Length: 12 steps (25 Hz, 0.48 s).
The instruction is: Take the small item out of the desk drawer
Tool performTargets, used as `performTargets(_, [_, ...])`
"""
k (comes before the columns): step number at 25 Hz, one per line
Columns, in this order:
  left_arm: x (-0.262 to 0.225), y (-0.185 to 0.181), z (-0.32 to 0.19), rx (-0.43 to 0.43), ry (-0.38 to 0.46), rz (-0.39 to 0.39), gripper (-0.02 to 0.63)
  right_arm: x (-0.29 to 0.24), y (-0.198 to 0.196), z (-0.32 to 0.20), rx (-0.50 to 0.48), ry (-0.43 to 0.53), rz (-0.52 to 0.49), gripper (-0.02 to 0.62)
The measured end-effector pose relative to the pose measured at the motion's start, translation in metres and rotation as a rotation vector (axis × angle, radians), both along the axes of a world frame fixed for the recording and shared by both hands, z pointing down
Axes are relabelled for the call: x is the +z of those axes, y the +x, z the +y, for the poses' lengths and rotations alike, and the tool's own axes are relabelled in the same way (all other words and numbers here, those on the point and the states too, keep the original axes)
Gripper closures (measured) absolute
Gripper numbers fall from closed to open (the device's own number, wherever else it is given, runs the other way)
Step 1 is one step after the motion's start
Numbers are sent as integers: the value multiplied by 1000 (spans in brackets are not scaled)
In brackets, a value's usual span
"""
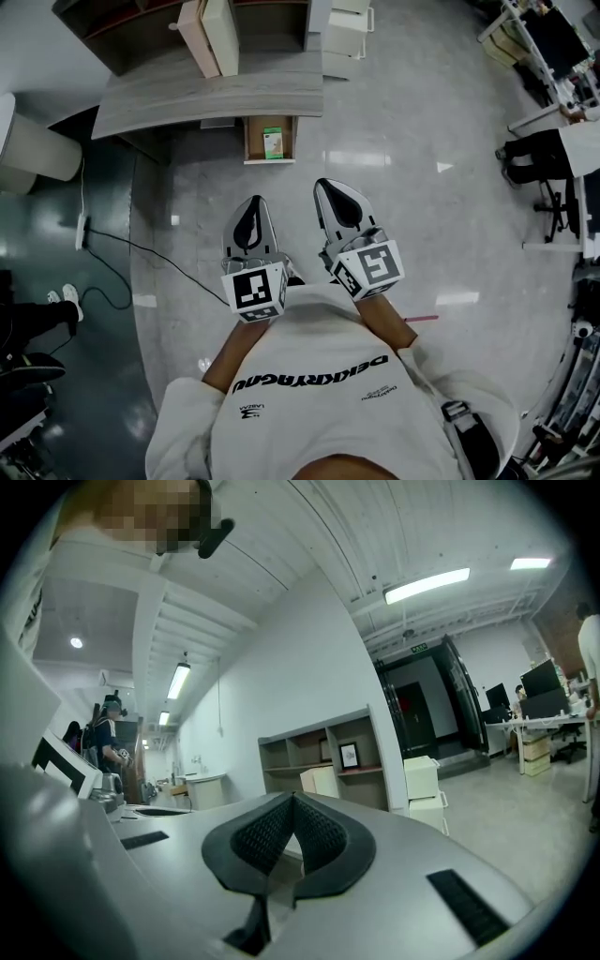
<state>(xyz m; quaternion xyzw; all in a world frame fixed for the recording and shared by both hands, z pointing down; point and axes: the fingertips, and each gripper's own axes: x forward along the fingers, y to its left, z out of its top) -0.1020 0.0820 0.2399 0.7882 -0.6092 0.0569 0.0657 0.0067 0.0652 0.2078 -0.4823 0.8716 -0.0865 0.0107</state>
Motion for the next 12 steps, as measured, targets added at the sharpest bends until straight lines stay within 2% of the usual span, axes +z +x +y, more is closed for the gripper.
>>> performTargets(5, [4,-11,-38,34,-22,5,591,1,-14,-36,23,-11,9,563])
performTargets(12, [24,-11,-70,53,-67,16,591,15,-9,-64,58,-38,34,563])
